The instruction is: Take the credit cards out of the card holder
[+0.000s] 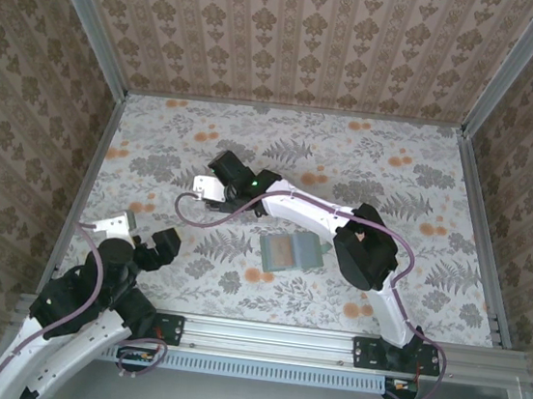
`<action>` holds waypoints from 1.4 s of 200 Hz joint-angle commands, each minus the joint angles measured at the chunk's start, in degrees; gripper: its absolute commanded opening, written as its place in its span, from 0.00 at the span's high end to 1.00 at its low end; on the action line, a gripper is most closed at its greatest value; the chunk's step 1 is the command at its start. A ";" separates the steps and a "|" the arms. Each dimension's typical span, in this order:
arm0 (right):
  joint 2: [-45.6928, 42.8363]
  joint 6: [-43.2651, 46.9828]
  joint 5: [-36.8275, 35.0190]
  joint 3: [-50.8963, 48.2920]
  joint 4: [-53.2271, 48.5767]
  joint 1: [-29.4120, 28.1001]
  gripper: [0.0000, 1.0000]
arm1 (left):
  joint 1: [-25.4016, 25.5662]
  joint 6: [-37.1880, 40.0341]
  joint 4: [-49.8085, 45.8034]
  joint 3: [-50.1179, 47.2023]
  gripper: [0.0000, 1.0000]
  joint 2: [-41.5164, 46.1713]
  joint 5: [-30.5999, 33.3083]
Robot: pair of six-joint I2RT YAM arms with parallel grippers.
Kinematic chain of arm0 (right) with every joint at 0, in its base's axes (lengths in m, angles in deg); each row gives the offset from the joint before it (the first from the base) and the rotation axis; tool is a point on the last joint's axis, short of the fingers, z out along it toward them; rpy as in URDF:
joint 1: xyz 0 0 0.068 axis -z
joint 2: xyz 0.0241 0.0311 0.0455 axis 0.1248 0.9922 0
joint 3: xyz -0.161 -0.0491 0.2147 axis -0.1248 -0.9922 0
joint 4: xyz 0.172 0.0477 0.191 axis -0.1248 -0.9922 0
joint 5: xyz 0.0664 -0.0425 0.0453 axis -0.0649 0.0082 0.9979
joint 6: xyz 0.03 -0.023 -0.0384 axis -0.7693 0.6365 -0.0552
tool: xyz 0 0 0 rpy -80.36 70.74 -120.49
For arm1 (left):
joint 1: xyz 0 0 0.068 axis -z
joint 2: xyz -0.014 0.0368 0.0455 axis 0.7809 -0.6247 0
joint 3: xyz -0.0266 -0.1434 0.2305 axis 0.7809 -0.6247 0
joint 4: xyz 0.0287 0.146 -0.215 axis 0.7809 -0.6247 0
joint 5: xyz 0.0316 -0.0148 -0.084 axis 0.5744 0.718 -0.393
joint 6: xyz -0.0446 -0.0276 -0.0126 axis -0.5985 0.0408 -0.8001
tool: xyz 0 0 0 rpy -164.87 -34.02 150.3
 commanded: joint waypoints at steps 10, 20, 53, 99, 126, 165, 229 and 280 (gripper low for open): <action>-7.68 -7.91 2.19 -5.27 4.22 0.40 0.76 | -0.22 0.66 2.55 -1.02 0.00 -1.61 -1.75; -10.30 -10.55 3.52 -7.98 5.55 0.57 0.76 | -0.28 0.74 3.38 -1.18 0.00 -2.36 -2.45; -20.05 -23.56 5.11 -18.72 11.01 1.91 0.76 | -0.29 0.60 8.36 -2.99 0.00 -5.81 -6.04; -34.88 -46.82 5.82 -37.97 18.09 6.68 0.74 | -0.31 -2.06 19.70 -7.80 0.00 -13.51 -13.80; -41.28 -61.09 10.92 -46.20 15.87 12.40 0.70 | -0.29 -4.34 28.47 -10.50 0.00 -20.01 -18.83; -47.20 -67.93 16.61 -57.96 15.74 17.03 0.71 | 2.04 -7.36 40.51 -11.53 0.03 -32.48 -21.76; -47.04 -72.20 11.86 -68.37 16.67 17.97 0.80 | 8.45 -8.15 50.33 -5.01 0.07 -54.53 -22.04; -43.39 -72.42 6.50 -69.55 16.93 18.02 0.80 | 9.69 -7.53 53.38 -1.52 0.19 -64.29 -24.31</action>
